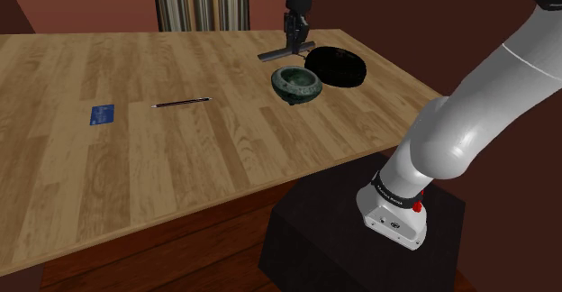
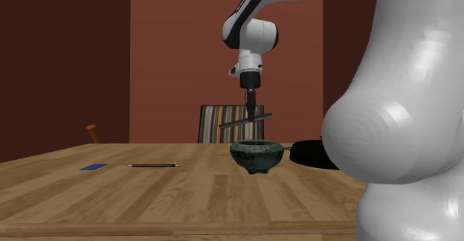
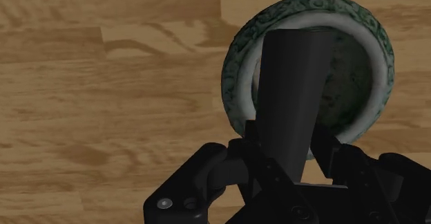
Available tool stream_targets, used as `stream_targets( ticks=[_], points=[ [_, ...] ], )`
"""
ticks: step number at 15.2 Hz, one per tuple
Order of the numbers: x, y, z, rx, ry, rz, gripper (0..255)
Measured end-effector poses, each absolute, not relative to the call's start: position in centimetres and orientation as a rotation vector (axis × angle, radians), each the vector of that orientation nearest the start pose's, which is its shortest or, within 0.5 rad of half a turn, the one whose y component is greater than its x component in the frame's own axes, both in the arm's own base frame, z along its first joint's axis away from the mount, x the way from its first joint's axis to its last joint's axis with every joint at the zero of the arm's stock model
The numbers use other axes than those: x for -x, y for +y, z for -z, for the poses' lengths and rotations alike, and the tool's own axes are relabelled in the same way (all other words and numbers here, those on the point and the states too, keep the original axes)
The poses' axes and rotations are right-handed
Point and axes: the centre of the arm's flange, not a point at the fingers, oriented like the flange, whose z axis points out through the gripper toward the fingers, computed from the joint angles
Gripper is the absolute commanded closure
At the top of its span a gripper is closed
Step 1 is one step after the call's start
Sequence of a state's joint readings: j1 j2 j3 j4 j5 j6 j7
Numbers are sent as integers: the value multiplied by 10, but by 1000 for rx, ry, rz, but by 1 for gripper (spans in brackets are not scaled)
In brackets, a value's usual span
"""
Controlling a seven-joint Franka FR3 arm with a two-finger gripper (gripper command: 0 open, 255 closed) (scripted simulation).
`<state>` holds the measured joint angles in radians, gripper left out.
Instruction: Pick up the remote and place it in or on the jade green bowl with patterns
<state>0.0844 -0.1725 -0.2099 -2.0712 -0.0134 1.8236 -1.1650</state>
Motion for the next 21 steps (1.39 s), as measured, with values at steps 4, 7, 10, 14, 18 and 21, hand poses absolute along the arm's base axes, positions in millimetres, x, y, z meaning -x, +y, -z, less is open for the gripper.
stream_targets(
  ticks=[4,7,10,14,18,21],
  points=[
    [-445,-76,-491,2662,-1539,-75,255],
    [-439,-78,-478,2662,-1539,-76,255],
    [-439,-77,-461,2662,-1539,-77,255],
    [-438,-78,-440,2663,-1540,-74,255],
    [-438,-79,-436,2667,-1539,-69,255],
    [-438,-80,-436,2666,-1539,-70,255]
  ],
)
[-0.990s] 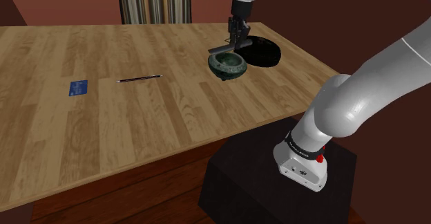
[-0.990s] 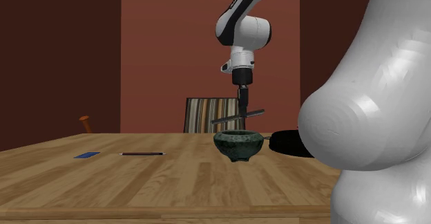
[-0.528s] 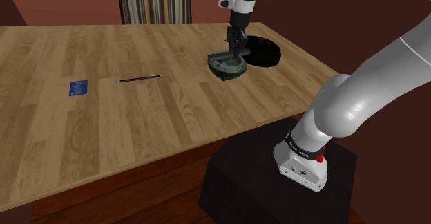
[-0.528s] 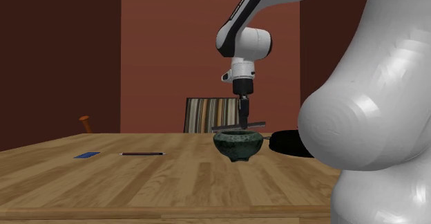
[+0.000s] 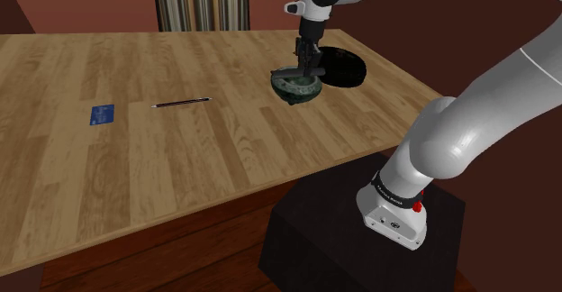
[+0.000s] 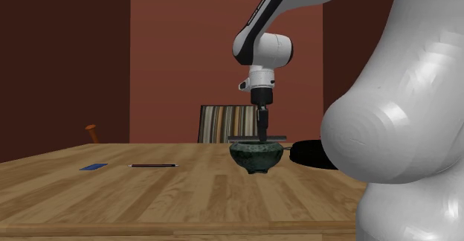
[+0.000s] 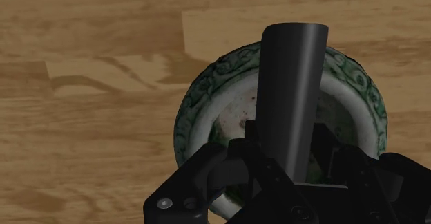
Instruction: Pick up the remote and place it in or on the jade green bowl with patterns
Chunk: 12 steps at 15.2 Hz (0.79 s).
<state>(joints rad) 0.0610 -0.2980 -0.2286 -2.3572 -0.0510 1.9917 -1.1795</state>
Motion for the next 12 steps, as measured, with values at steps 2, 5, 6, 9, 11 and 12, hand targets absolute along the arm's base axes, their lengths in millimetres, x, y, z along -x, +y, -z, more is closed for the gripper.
stream_targets(
  ticks=[2,5,6,9,11,12],
  points=[
    [-438,-79,-434,2664,-1539,-72,0],
    [-438,-78,-433,2663,-1539,-75,0],
    [-438,-78,-433,2662,-1539,-75,0],
    [-440,-79,-450,2663,-1540,-74,0],
    [-441,-81,-472,2663,-1540,-74,0],
    [-441,-81,-477,2663,-1540,-74,0]
  ],
)
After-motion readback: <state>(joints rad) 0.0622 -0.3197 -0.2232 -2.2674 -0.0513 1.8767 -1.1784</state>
